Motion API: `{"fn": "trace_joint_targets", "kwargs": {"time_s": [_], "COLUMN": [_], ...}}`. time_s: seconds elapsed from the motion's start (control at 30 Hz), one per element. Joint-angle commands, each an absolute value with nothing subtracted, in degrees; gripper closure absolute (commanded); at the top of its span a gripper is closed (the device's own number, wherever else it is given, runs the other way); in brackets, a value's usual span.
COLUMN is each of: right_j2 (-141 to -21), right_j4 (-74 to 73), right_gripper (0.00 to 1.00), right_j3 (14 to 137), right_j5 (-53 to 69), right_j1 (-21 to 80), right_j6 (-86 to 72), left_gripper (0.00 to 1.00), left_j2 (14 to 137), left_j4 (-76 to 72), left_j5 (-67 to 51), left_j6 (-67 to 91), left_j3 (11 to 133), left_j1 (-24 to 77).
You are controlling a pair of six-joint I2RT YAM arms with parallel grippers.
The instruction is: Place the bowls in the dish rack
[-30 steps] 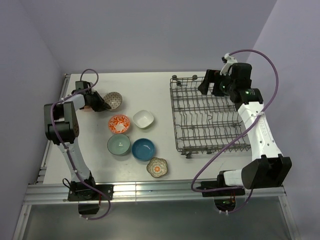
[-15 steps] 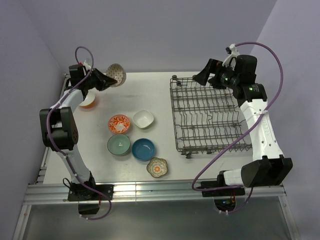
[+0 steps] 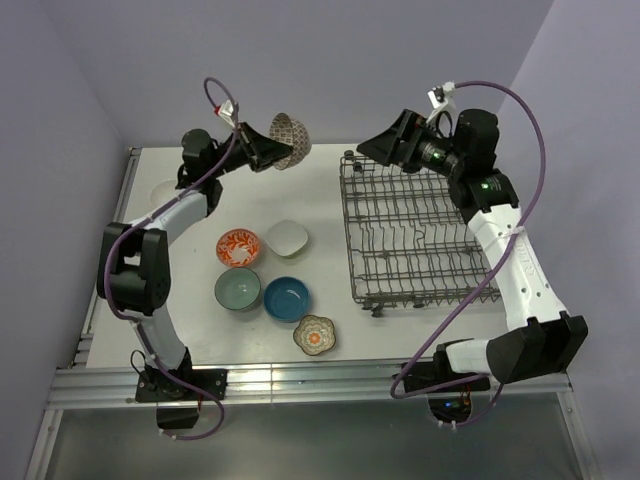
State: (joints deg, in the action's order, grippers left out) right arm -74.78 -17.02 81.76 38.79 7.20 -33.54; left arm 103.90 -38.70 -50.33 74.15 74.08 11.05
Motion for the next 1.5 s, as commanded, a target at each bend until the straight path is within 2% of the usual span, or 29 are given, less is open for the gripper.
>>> {"fn": "trace_joint_targets", "kwargs": {"time_s": [0.0, 0.37, 0.57, 0.73, 0.97, 1.23, 1.3, 1.37, 1.4, 1.47], "right_j2": [-75.4, -81.21, -82.09, -82.18, -82.71, -83.85, -83.67, -83.32, -83.32, -83.32], "right_j4": [-10.64, -10.11, -8.18, -7.38, -8.35, -10.02, -9.41, -8.62, -8.44, -8.44], "right_gripper": [0.0, 0.0, 0.0, 0.09, 0.12, 0.11, 0.16, 0.28, 0.39, 0.52], "right_j3": [83.32, 86.92, 86.05, 85.78, 85.43, 86.31, 85.87, 85.17, 84.99, 84.9], "right_j5": [39.38, 35.16, 35.42, 36.21, 35.24, 34.98, 35.24, 35.42, 35.51, 35.86], "right_j1": [12.02, 20.91, 21.36, 21.53, 21.71, 21.88, 21.88, 21.88, 21.8, 21.88], "right_j6": [-35.25, -37.79, -38.58, -39.11, -38.58, -38.58, -38.67, -38.67, -38.58, -38.58], "left_gripper": [1.0, 1.0, 1.0, 1.0, 1.0, 1.0, 1.0, 1.0, 1.0, 1.0], "left_j2": [104.32, 104.68, 104.33, 103.97, 103.45, 103.62, 103.62, 103.62, 103.62, 103.62], "left_j4": [-55.62, -55.28, -55.02, -54.14, -52.12, -50.98, -50.71, -50.71, -50.28, -49.92], "left_j5": [-50.98, -48.78, -49.04, -48.78, -48.69, -48.52, -48.43, -48.51, -48.43, -48.43], "left_j6": [82.52, 82.36, 82.18, 81.65, 80.16, 79.46, 79.45, 79.54, 79.45, 79.01], "left_j3": [74.88, 73.04, 72.42, 71.46, 71.37, 72.07, 72.07, 72.07, 72.07, 72.07], "left_j1": [14.31, 19.95, 20.57, 20.92, 21.62, 22.41, 22.5, 22.5, 22.5, 22.5]}}
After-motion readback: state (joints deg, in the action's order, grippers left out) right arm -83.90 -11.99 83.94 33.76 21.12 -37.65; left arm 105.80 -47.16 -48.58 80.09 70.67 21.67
